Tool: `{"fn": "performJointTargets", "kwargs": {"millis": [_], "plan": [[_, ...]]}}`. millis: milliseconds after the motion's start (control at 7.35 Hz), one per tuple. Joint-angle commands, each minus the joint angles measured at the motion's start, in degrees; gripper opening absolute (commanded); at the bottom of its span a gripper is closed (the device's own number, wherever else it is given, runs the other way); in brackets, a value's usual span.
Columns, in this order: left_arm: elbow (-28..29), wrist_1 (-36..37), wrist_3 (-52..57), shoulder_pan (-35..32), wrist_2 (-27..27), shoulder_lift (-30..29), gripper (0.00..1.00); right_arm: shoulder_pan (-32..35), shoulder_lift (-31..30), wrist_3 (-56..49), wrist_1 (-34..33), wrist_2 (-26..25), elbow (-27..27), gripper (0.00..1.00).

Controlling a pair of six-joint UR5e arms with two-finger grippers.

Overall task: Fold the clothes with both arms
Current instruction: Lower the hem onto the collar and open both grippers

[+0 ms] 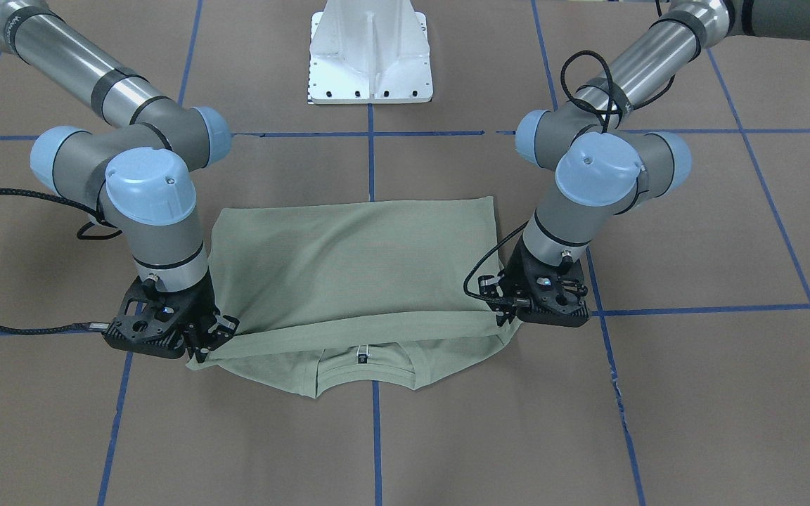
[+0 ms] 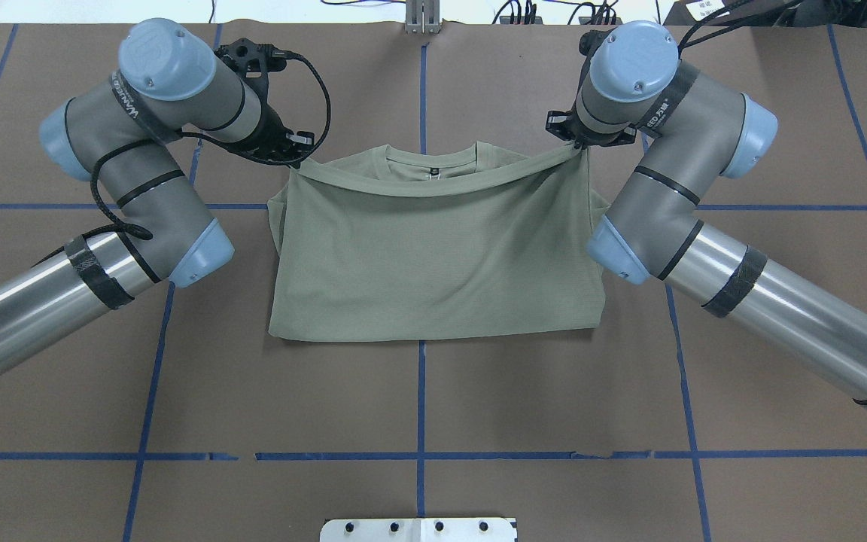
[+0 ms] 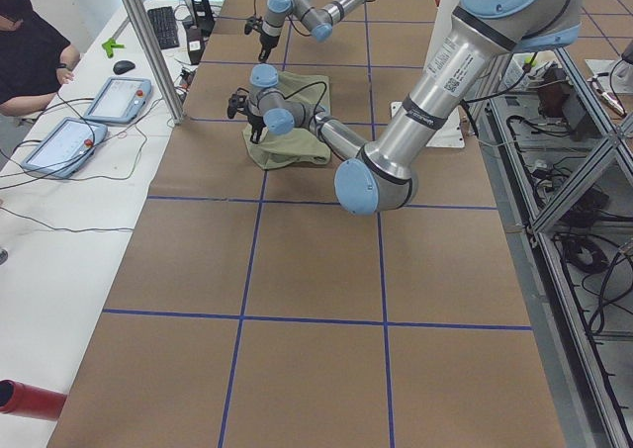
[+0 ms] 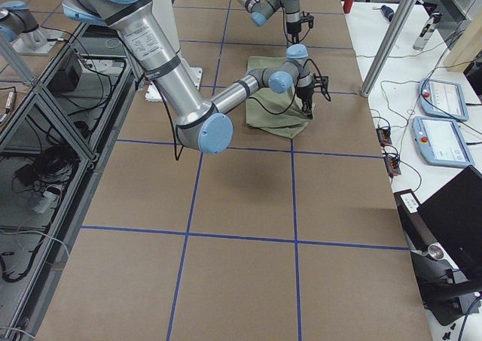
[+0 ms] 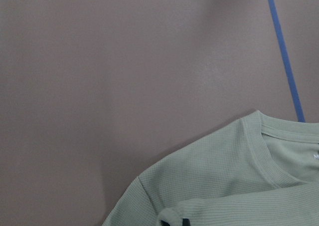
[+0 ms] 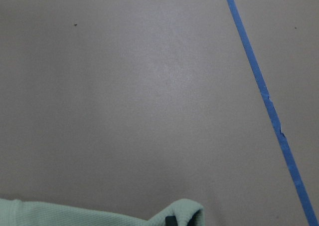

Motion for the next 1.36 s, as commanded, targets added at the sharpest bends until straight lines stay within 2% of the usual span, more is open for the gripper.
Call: {"fn": "performJointTargets", "kwargs": {"millis": [0,272,408,544,680,816,1224], "plan": [[1.89,-0.2,1.98,0.09,0.09,-0.34,0.0,0.47,-0.21,-0.59,0.57,-0.01,-0.65,0.0],[2.68,-0.2,2.51,0.0,0.0,-0.25,0.0,0.3,-0.65,-0.59,0.66,-0.1,-0.73,0.0],[2.68,-0.46,2.51,0.09,0.0,-0.08,0.13,-0.14,-0.83,-0.41,0.66,-0.27,-0.82,0.77],[2.51,-3.42,3.73,0.18,0.0,0.71,0.99,-1.01,-1.35,0.02,0.75,-0.45,-0.82,1.0],[1.72,-7.72,3.48,0.0,-0.17,2.72,1.0,-0.85,-1.36,-0.49,1.01,-0.01,-0.3,1.0],[-1.85,-8.89,3.57,0.09,-0.7,5.61,1.0,-0.67,-1.36,-0.67,1.1,0.86,-0.03,1.0],[-18.09,-8.73,-0.88,3.58,-1.93,15.09,1.0,-0.23,-2.84,-2.08,6.89,3.24,-0.12,1.0]]}}
